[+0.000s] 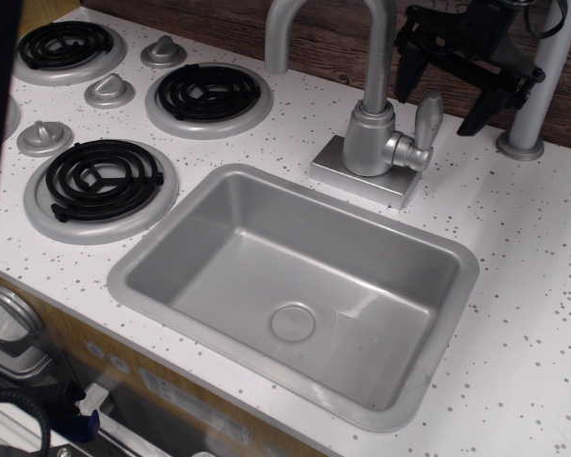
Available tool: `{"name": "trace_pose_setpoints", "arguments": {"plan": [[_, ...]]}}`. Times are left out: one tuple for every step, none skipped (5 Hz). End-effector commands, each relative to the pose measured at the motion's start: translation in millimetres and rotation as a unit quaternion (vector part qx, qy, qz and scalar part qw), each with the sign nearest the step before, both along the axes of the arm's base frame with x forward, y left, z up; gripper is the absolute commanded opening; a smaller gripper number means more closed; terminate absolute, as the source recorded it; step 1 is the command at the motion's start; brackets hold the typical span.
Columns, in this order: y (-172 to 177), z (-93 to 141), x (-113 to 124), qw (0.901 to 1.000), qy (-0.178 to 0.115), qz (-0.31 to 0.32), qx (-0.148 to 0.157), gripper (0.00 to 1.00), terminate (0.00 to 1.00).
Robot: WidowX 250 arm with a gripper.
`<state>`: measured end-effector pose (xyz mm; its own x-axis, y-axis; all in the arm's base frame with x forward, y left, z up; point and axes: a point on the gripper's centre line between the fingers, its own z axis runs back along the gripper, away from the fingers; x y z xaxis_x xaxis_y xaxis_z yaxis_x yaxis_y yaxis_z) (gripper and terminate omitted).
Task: Lever vertical to front
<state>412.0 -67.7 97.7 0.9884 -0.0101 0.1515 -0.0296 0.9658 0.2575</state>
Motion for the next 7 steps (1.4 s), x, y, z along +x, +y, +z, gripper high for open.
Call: {"name": "trace_pose_setpoints", "arguments": {"plan": [[-6, 16, 13, 0.9995, -0.025, -0.017, -0.007, 1.00, 0.00], [-5, 12, 14, 0.9997, -0.020, -0.015, -0.008, 0.00, 0.00], [-3, 10, 10, 0.9998, -0.015, -0.005, -0.010, 0.00, 0.00], [1, 9, -1, 0.9999, -0.004, 0.011, -0.007, 0.00, 0.00], [7, 8, -13, 0.9995, 0.011, 0.028, -0.005, 0.00, 0.00], [13, 3, -25, 0.9987, 0.026, 0.042, -0.011, 0.00, 0.00], [17, -11, -32, 0.9979, 0.036, 0.046, -0.028, 0.00, 0.00]]}}
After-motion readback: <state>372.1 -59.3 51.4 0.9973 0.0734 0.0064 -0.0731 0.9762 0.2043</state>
